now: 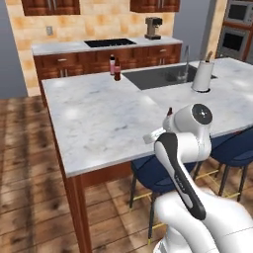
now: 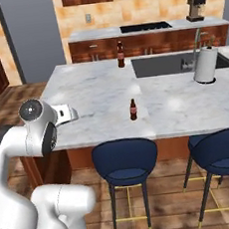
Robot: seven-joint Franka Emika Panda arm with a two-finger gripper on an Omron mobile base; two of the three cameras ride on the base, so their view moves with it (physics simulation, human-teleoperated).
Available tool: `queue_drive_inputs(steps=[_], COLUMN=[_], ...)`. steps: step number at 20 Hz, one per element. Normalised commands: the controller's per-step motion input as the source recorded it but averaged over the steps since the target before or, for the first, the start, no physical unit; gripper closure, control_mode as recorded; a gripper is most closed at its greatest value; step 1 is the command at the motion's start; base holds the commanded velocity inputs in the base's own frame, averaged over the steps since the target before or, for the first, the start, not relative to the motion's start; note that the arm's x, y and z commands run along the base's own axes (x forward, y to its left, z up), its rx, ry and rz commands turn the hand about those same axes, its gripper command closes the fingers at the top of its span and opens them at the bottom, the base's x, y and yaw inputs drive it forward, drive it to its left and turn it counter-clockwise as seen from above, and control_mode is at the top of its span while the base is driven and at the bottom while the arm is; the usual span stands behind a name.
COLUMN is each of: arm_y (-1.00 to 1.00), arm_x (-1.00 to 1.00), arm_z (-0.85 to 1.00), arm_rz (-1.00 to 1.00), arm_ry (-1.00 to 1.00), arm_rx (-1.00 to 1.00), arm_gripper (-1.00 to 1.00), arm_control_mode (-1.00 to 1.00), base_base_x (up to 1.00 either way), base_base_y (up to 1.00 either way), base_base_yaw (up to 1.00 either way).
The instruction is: Place the large bottle from the dining counter next to the other large bottle outside the sink, and place the small bottle from the dining counter next to the other small bottle inside the sink.
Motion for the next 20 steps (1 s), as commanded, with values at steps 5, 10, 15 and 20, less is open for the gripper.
queue_drive_inputs(steps=[5, 10, 15, 20], arm_y=[0.0, 0.0, 0.0, 0.0], arm_x=[0.0, 0.0, 0.0, 0.0], arm_z=[0.0, 0.0, 0.0, 0.0], arm_rz=[0.0, 0.0, 0.0, 0.0], arm_ry=[0.0, 0.0, 0.0, 0.0], arm_rx=[0.0, 0.0, 0.0, 0.0], arm_gripper=[-1.0, -1.0, -1.0, -1.0], arm_control_mode=[1.0, 1.0, 1.0, 1.0], base_base_x=[-0.01, -0.06, -0.13, 0.0], base_base_y=[-0.75, -0.75, -0.66, -0.49], base_base_yaw=[0.25, 0.26, 0.25, 0.21])
